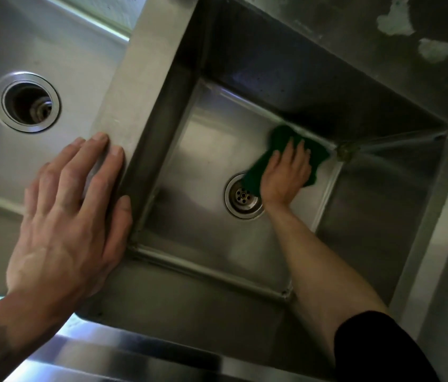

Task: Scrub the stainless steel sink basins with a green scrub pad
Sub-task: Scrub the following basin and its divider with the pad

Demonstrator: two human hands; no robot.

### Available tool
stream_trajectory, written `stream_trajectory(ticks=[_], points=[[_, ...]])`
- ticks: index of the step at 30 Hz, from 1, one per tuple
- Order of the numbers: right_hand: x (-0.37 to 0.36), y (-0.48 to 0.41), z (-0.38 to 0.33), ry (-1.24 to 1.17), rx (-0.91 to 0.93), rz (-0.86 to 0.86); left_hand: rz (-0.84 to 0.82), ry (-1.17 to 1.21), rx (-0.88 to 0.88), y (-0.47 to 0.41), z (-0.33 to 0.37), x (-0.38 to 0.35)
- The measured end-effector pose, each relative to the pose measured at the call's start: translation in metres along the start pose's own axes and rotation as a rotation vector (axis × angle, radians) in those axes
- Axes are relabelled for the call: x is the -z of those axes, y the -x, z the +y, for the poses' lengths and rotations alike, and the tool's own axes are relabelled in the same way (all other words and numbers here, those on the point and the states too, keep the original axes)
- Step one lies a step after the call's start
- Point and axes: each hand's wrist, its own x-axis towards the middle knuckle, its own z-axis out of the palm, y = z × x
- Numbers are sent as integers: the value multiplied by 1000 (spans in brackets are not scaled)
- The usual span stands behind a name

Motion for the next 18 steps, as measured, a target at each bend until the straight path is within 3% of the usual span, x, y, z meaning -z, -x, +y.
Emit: stream_trajectory(ticks=[4,6,8,11,14,16,18], points=[[-13,20,-17,-11,501,-88,18,9,-5,1,-5,-5],[-8,13,5,-21,594,-103,28,24,-2,2,-7,-8],[1,10,35,-13,467,-80,29,39,5,3,-9,-11],[18,14,73,-12,136,-29,7,47,3,2,-9,-9],[18,19,57,-71,-78,13,4,10,2,1,-3,-2],[10,14,22,-91,-129,25,-2,-6,-2,0,2,2],[-2,15,-14,-69,8,-17,-6,-17,-3,-1,4,4]])
